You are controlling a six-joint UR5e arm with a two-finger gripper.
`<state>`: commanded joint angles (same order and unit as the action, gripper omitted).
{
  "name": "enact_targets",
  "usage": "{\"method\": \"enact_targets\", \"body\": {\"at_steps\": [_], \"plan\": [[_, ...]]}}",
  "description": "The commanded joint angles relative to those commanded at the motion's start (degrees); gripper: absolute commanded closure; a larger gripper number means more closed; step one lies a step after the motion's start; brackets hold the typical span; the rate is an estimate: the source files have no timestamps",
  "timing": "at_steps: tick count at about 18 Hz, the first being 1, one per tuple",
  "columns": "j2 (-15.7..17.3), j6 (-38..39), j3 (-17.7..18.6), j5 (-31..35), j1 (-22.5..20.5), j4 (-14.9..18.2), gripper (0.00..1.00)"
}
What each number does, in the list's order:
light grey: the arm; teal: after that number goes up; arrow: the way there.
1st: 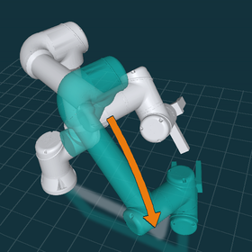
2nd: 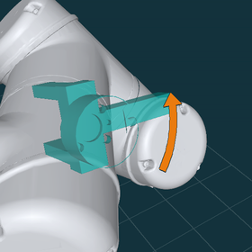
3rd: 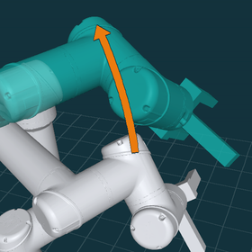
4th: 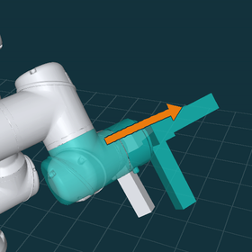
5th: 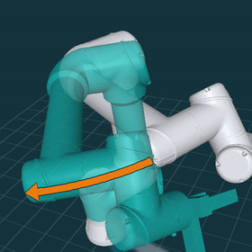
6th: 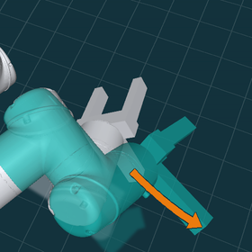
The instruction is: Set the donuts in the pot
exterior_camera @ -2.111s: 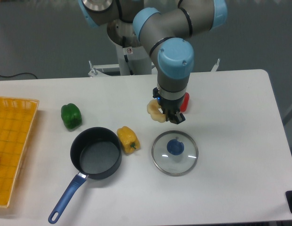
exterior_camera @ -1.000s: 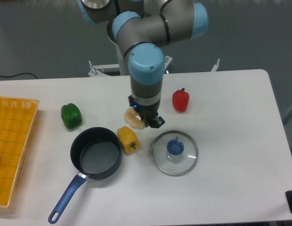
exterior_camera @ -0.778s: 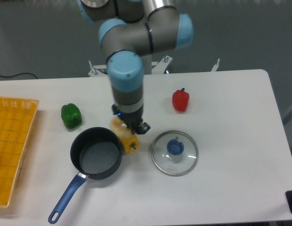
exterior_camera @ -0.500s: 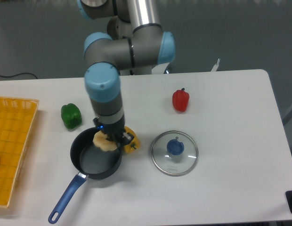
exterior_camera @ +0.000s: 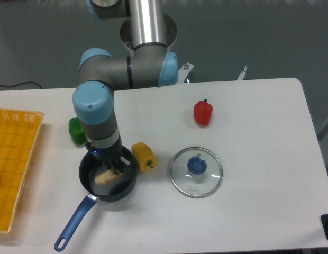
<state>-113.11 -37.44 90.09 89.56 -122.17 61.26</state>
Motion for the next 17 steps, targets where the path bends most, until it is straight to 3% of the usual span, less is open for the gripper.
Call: {"method": "enact_targets", "body": {"at_steps": [6, 11, 17], "plan": [[0.6, -0.7, -0.3, 0.6, 0.4, 0.0, 0.0], [1.8, -12.6, -0.4, 6.7, -0.4, 0.5, 0.0], [2.1, -16.8, -0.4, 7.2, -3.3, 0.2, 0.0]]}}
